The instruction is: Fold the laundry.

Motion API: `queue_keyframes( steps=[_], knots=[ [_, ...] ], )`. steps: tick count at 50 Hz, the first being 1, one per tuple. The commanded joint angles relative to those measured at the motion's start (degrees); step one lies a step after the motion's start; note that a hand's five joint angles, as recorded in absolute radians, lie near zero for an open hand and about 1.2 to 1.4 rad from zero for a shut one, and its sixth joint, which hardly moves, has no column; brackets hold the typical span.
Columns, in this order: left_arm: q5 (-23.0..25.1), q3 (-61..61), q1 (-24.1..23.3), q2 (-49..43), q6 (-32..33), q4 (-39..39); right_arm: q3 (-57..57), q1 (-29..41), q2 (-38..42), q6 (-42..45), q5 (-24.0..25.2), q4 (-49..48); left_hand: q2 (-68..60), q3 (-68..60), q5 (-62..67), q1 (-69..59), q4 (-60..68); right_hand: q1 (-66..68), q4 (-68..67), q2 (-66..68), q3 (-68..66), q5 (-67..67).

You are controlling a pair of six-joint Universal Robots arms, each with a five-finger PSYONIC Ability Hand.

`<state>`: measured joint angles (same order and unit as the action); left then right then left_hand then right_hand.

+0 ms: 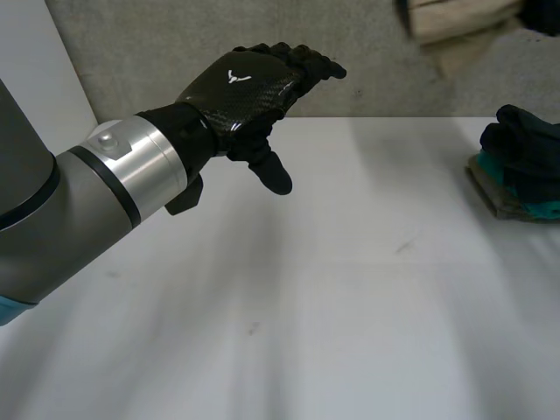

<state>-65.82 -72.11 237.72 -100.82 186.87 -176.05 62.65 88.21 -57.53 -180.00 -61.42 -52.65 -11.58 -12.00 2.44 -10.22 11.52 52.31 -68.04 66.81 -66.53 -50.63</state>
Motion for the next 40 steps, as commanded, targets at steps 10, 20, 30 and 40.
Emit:
queue_keyframes(
  steps=[10, 20, 30, 40],
  knots=[
    [-0.2, -0.8, -0.4, -1.5, 0.2, 0.0, -1.0, -20.7, 16.0, -7.6, 16.4, -5.8, -0.2, 0.3, -0.7, -1.5, 0.2, 27.7, -12.0, 13.2, -13.5, -19.4],
    [-0.2, -1.5, -0.5, -1.6, 0.2, 0.0, -1.0, -26.8, 19.5, -7.7, 23.4, -4.7, -0.2, 0.3, -0.7, -1.5, 0.2, 27.7, -12.0, 13.2, -13.5, -19.4],
    [-0.2, -1.5, -0.6, -1.6, 0.2, -0.1, -1.3, -27.7, 20.3, -8.3, 29.5, -3.3, -0.2, 0.3, -0.7, -1.5, 0.2, 27.7, -12.0, 13.2, -13.5, -19.4],
    [-0.3, -1.5, -0.9, -1.5, 0.2, 0.0, 0.5, -27.7, 16.9, -9.5, 30.2, 0.2, -0.2, 0.3, -0.7, -1.5, 0.2, -32.3, 48.0, -46.7, 46.5, 40.6]
  ],
)
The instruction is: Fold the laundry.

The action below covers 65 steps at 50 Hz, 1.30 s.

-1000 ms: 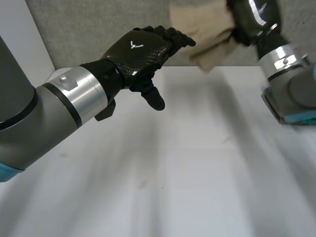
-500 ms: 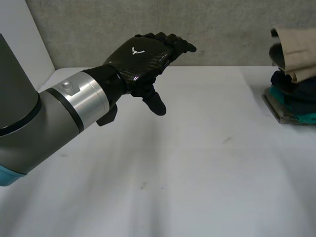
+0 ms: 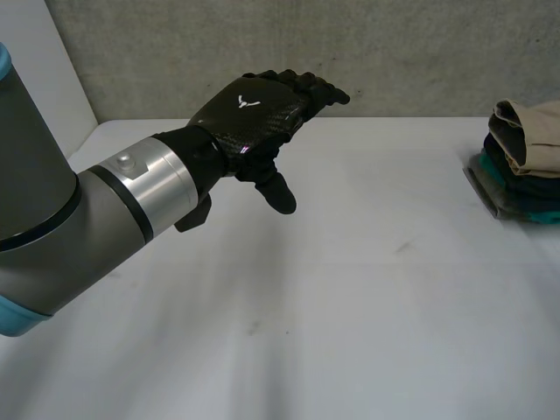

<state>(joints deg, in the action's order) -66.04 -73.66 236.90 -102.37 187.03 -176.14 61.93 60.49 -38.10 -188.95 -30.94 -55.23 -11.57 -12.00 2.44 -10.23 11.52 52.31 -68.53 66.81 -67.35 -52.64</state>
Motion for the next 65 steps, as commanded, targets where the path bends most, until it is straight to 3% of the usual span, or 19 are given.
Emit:
queue_keyframes(
  steps=[1, 11, 18, 20, 26, 27, 31, 34, 39, 50, 53, 58, 65],
  knots=[
    [-0.1, 0.0, -0.2, 0.1, 0.0, 0.0, 1.6, -0.5, -3.6, -0.4, -0.6, 4.2, -0.2, 0.3, -0.7, -1.5, 0.2, -42.3, 58.5, -56.8, 57.4, 52.6],
    [0.0, 0.0, -0.2, 0.5, 0.1, 0.0, 0.8, -6.9, -10.8, 1.4, -2.5, 16.2, -0.2, 0.3, -0.7, -1.5, 0.2, -42.3, 58.5, -56.8, 57.4, 52.6],
    [0.1, 0.0, -0.3, 0.8, 0.1, 0.0, 1.0, -11.5, -15.5, 8.7, -3.2, 22.4, -0.2, 0.3, -0.7, -1.5, 0.2, -42.3, 58.5, -56.8, 57.4, 52.6],
    [0.1, 0.1, -0.3, 0.9, 0.1, 0.0, 0.8, -12.7, -16.3, 12.2, -5.3, 23.4, -0.2, 0.3, -0.7, -1.5, 0.2, -42.3, 58.5, -56.8, 57.4, 52.6],
    [0.1, 0.1, -0.3, 1.1, 0.0, 0.0, 0.7, -14.1, -18.7, 23.4, -17.7, 24.7, 0.0, 0.4, -0.9, -1.3, 0.0, -42.3, 58.5, -56.8, 57.4, 52.6],
    [0.1, 0.1, -0.3, 1.1, 0.0, 0.0, 0.6, -14.2, -19.6, 26.8, -22.5, 24.7, 0.0, 0.4, -0.9, -1.3, 0.0, -42.3, 58.5, -56.8, 57.4, 52.6],
    [0.0, 0.2, -0.2, 1.5, -0.1, 0.0, -0.4, -13.6, -23.1, 32.0, -32.8, 24.2, 0.3, 0.8, -1.2, -1.0, -0.3, -42.3, 58.5, -56.8, 57.4, 52.6],
    [-0.1, 0.4, 0.0, 2.1, -0.3, -0.3, -0.3, -12.9, -25.8, 32.6, -37.1, 24.2, 0.3, 0.8, -1.2, -1.0, -0.3, -42.3, 58.5, -56.8, 57.4, 52.6],
    [-2.2, 0.7, 0.5, 3.5, -1.3, -1.0, 2.3, -2.6, -30.8, 29.0, -39.2, 25.2, 0.3, 0.8, -1.2, -1.0, -0.3, -42.3, 58.5, -56.8, 57.4, 52.6],
    [-18.5, -3.3, 4.6, 9.7, -4.0, -6.1, 23.3, 23.4, -51.4, 14.0, -40.1, 32.4, 1.5, 2.0, -2.4, 0.2, -1.5, -42.3, 58.5, -56.8, 57.4, 52.6],
    [-20.5, -7.4, 7.5, 11.1, -3.5, -7.6, 26.9, 29.8, -52.4, 12.6, -40.8, 32.6, 1.5, 2.0, -2.4, 0.2, -1.5, -42.3, 58.5, -56.8, 57.4, 52.6],
    [-20.9, -12.6, 9.8, 11.3, -3.4, -9.8, 33.4, 41.3, -51.1, 13.9, -48.4, 32.0, 1.5, 2.0, -2.4, 0.2, -1.5, -42.3, 58.5, -56.8, 57.4, 52.6],
    [-20.8, -16.5, 11.7, 10.5, -3.2, -10.7, 34.5, 44.4, -43.8, 18.8, -55.1, 32.0, 1.6, 2.0, -2.4, 0.2, -1.5, -42.3, 58.5, -56.8, 57.4, 52.6]
  ],
)
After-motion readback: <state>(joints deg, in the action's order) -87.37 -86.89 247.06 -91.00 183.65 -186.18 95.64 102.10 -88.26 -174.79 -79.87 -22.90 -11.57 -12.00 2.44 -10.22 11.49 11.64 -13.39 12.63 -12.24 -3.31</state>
